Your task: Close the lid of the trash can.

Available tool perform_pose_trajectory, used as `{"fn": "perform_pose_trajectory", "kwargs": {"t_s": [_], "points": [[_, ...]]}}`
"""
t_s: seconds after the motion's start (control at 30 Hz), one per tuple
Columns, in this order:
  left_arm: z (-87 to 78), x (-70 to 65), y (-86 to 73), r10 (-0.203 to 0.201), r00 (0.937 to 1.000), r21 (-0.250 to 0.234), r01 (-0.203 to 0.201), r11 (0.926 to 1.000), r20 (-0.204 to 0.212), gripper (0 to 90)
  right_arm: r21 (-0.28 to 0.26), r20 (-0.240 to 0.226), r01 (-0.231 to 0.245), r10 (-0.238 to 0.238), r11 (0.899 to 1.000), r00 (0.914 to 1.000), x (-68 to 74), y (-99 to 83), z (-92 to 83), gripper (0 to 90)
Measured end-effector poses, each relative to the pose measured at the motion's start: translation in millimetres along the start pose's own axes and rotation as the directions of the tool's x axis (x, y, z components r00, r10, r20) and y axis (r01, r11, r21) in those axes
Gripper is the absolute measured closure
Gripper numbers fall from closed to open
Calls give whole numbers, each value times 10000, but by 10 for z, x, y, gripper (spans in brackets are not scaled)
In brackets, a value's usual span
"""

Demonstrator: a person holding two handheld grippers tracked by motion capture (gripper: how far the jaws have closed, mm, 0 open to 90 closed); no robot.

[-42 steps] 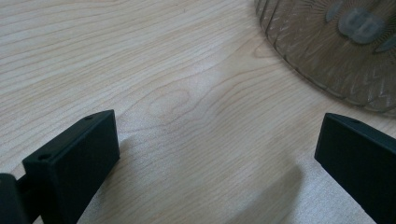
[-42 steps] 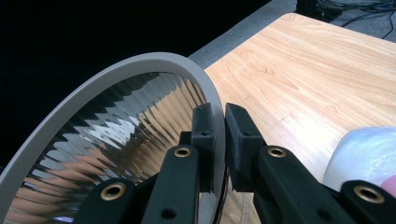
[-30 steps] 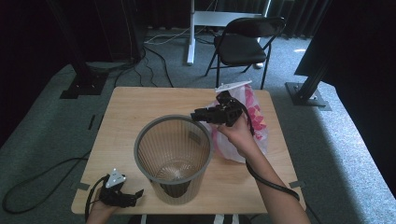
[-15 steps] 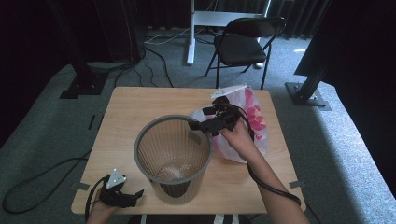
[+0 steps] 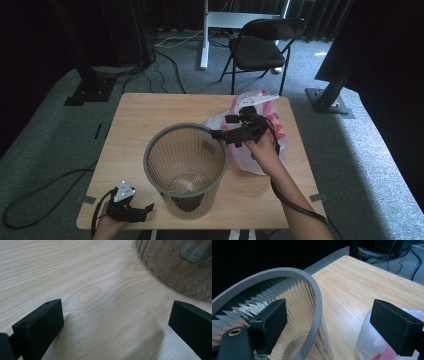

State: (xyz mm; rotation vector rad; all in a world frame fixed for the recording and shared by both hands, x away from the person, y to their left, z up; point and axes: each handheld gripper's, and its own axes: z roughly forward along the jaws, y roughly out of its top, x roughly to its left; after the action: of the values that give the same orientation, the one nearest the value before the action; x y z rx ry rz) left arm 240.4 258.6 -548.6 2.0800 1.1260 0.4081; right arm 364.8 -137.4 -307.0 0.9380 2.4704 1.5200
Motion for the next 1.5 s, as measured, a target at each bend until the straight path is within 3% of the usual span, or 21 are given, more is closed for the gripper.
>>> {"fn": "perform_pose_trajectory", "kwargs": {"t_s": [0.4,0.87,1.2,1.5], "points": [[1,-1,-1,6,10000,-9,-6,10000,-4,0,-831,541,-39,84,9965,9985,-51,-154,-246,135],[1,-2,-1,9,10000,-2,-9,10000,-4,0,-1584,1020,-448,615,9864,9929,-158,-424,-550,136],[2,-5,0,10,10000,1,-10,10000,-10,0,-1641,1482,-499,746,9852,9861,-171,-660,-699,135],[0,-5,0,5,10000,1,-5,10000,8,0,-1890,1803,-866,1213,9781,9761,-204,-966,-802,135]]}}
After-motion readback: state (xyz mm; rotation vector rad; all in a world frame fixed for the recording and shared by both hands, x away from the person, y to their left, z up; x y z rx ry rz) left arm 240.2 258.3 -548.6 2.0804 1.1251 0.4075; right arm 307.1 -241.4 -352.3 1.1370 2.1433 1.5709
